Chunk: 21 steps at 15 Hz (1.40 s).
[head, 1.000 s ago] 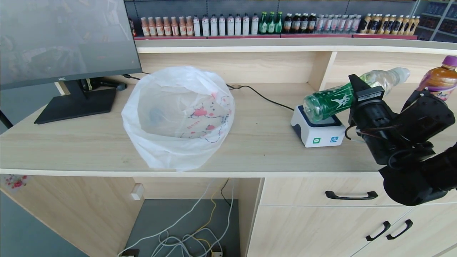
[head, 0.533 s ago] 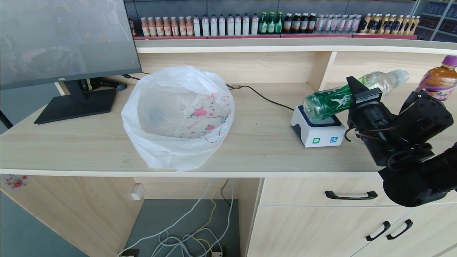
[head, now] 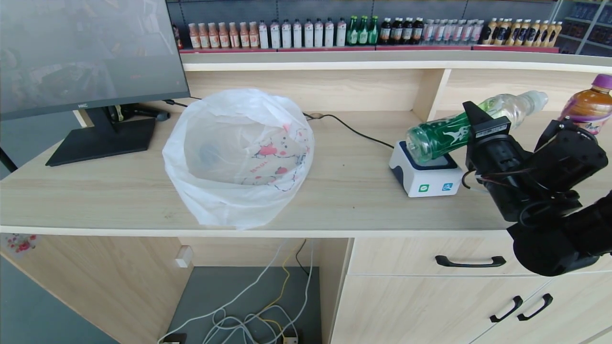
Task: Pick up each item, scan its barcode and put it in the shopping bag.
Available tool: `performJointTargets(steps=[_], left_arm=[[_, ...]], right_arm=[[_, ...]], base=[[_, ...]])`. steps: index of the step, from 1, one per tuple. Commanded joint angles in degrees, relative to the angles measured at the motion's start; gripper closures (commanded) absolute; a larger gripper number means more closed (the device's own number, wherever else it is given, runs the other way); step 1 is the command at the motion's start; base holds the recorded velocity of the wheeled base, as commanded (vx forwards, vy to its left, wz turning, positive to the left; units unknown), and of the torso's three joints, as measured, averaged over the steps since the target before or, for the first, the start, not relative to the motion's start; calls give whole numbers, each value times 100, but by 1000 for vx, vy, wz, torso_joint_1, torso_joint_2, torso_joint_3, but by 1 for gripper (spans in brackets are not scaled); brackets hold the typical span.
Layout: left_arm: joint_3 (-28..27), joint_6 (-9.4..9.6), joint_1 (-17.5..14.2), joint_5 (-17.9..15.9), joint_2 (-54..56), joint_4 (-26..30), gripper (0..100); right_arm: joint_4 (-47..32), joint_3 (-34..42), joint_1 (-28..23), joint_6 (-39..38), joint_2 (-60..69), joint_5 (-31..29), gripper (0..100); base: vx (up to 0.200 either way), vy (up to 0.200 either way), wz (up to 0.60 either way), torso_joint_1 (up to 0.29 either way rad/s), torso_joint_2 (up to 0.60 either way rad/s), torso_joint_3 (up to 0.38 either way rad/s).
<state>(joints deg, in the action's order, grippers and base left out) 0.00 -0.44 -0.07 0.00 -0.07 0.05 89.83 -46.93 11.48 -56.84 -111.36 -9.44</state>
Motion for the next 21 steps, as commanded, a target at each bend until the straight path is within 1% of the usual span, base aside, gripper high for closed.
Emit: performJointTargets(steps=[1, 3, 5, 7, 10, 11, 12, 14, 16, 19, 21], left_arm=[[0, 0, -1, 0, -1, -5, 0], [0, -9, -1, 0, -1, 4, 0], [0, -9, -1, 0, -1, 4, 0], [0, 0, -1, 0, -1, -5, 0], [0, 0, -1, 0, -1, -5, 0], [0, -9, -1, 0, -1, -5, 0], [0, 0, 7, 0, -1, -5, 0], [0, 0, -1, 0, -1, -5, 0], [0, 0, -1, 0, -1, -5, 0], [0, 0, -1, 0, -1, -5, 0], [0, 0, -1, 0, -1, -5, 0]], right_arm=[[17, -105, 29, 103, 123, 12, 100], [17, -202, 38, 279, 176, 82, 100], [17, -237, 135, 613, 370, 284, 100], [17, -237, 328, 894, 616, 355, 100], [17, -492, 645, 1633, 994, 759, 100], [17, -554, 689, 1738, 1055, 856, 100], [17, -659, 864, 2186, 1275, 1313, 100], [17, -642, 1049, 2687, 1538, 1937, 100], [17, -650, 1146, 2942, 1609, 2192, 100], [17, -589, 1137, 3215, 1609, 2200, 100], [17, -545, 1146, 3637, 1618, 2200, 100]], base=[[0, 0, 0, 0, 0, 0], [0, 0, 0, 0, 0, 0], [0, 0, 0, 0, 0, 0], [0, 0, 0, 0, 0, 0], [0, 0, 0, 0, 0, 0], [0, 0, 0, 0, 0, 0], [0, 0, 0, 0, 0, 0], [0, 0, 0, 0, 0, 0], [0, 0, 0, 0, 0, 0], [0, 0, 0, 0, 0, 0], [0, 0, 0, 0, 0, 0]])
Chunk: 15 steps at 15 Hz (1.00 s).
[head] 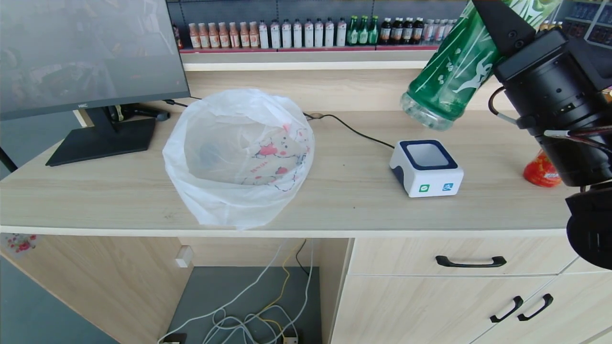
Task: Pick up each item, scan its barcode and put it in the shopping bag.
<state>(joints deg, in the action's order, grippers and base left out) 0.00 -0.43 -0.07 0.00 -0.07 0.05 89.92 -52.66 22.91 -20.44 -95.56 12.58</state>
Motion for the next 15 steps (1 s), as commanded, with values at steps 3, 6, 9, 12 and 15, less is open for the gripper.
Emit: performJointTargets(steps=[3, 6, 9, 12, 15], left_arm=[[0, -10, -1, 0, -1, -5, 0], [0, -10, -1, 0, -1, -5, 0], [0, -1, -1, 0, -1, 4, 0], [0, -10, -1, 0, -1, 4, 0], [0, -19, -1, 0, -1, 4, 0]], right_arm=[[8, 125, 100, 682, 169, -28, 100], [8, 468, 100, 1825, 196, -45, 100], [8, -130, -5, 2282, -112, -63, 100], [8, 72, 372, 2563, -191, -713, 100], [-36, -280, 539, 2747, -349, -1056, 100]], base=[[0, 0, 0, 0, 0, 0], [0, 0, 0, 0, 0, 0], [0, 0, 0, 0, 0, 0], [0, 0, 0, 0, 0, 0], [0, 0, 0, 0, 0, 0]])
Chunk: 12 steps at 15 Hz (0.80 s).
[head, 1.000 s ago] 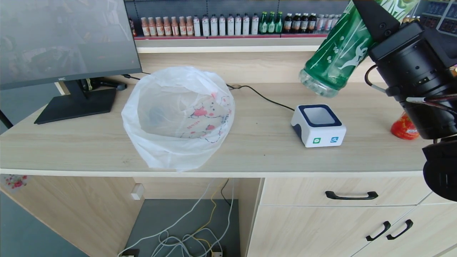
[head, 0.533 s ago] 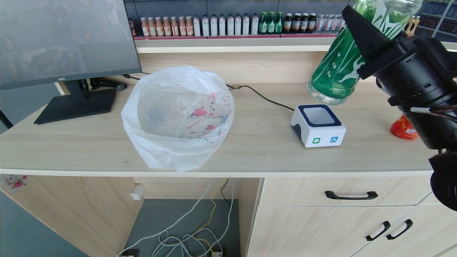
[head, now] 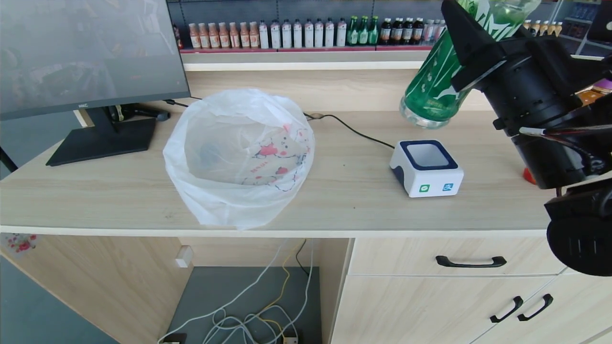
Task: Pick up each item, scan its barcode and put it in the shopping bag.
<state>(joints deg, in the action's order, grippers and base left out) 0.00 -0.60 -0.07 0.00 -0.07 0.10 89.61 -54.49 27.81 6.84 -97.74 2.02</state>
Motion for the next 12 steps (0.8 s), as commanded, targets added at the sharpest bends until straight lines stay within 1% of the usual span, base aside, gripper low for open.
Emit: performJointTargets(steps=[1, 3, 6, 8, 9, 12], left_arm=[[0, -2, -1, 0, -1, -1, 0], [0, -2, -1, 0, -1, -1, 0], [0, -11, -1, 0, -1, -1, 0], [0, -28, -1, 0, -1, -1, 0], [0, -37, -1, 0, -1, -1, 0], [0, -37, -1, 0, -1, -1, 0]], right_arm=[[4, -70, 41, 54, -157, -71, 100], [21, 193, 58, 63, -104, -194, 100], [39, 457, 102, 63, -104, -194, 100], [39, 615, 190, 54, -104, -238, 100], [39, 835, 208, 37, -61, -317, 100], [39, 905, 199, 2, 10, -317, 100]], base=[[0, 0, 0, 0, 0, 0], [0, 0, 0, 0, 0, 0], [0, 0, 0, 0, 0, 0], [0, 200, 0, 0, 5, 7], [0, 200, 0, -2, 2, 7], [0, 200, 0, 9, 2, 1]])
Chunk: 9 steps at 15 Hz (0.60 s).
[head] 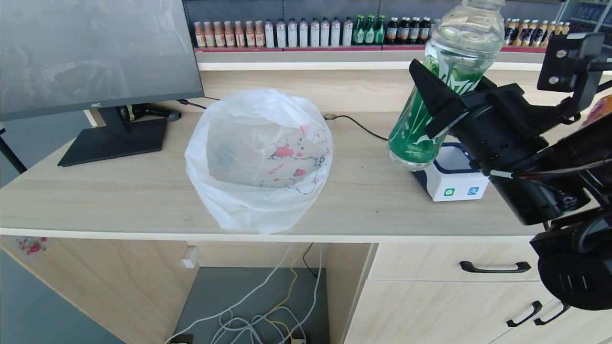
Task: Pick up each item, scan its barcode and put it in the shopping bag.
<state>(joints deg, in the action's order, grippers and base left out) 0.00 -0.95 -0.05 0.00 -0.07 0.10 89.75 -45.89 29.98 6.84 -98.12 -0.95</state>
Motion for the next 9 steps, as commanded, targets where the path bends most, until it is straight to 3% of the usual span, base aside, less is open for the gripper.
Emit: performJointTargets(steps=[1, 9], left_arm=[[0, -2, -4, 0, -1, -1, 0], [0, 25, -4, 0, -1, -1, 0]], right_arm=[[25, 71, -18, 2, 56, -19, 100], [25, 299, -18, -60, -14, -19, 100]], base=[[0, 200, 0, 2, -2, 7], [0, 200, 0, 1, 1, 3]])
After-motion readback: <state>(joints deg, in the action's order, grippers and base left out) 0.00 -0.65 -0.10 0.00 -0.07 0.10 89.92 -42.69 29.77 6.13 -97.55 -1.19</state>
